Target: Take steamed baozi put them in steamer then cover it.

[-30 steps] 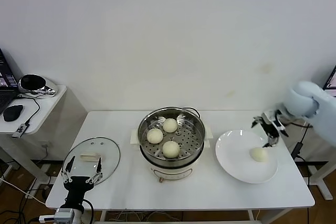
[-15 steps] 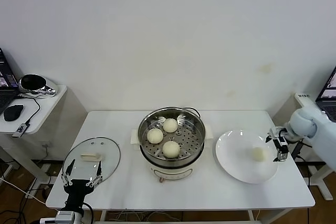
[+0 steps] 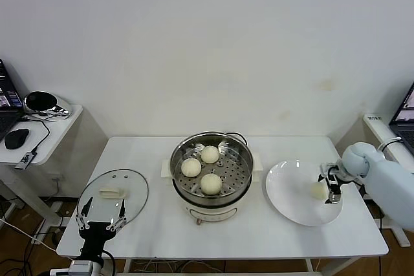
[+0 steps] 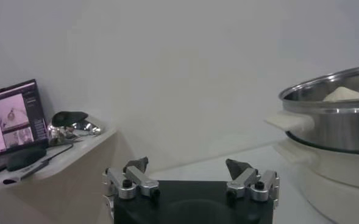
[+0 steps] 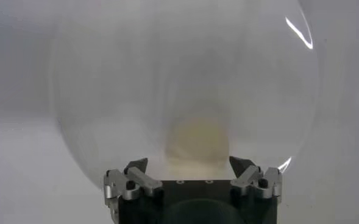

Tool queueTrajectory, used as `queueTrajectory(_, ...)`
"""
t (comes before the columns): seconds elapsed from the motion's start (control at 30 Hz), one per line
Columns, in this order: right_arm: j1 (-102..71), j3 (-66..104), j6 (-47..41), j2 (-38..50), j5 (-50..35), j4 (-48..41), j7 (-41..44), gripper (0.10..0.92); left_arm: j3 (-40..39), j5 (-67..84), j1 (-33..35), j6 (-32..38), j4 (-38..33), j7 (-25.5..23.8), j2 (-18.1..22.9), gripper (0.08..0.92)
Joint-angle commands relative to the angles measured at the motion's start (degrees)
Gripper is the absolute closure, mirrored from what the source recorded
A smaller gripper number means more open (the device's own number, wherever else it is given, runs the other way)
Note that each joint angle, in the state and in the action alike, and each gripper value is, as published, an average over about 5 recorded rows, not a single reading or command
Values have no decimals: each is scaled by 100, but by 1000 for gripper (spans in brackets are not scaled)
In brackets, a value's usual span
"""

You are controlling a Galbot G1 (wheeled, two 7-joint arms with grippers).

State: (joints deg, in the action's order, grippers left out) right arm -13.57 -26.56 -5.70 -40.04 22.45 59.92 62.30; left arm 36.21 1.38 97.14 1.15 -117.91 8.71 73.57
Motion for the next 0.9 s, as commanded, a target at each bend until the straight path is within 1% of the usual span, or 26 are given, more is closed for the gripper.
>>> queueTrajectory(0.03,-136,160,2,-244,162,-278,-134,203,-13,-7,-3,9,33,-1,6,177)
queueTrajectory(0.37,6,94,-20,-264,163,-242,-22,214,-9,-1,3,25,42,1,2,177)
queueTrajectory(0.6,132,10,17,-165,90,-191,213,328,-2,10,-2,23,31,4,6,177)
queueTrajectory(0.73,339,-139,-25,-53,-164,-85,322,392,4,12,-2,20,21,2,-3,177)
queueTrajectory(0.8,574,-365,-83,80,-401,73,379,412,9,13,-2,19,20,1,-8,177)
queueTrajectory(0.9,1151,-886,-223,321,-775,419,455,417,11,14,-3,19,19,-1,-13,177)
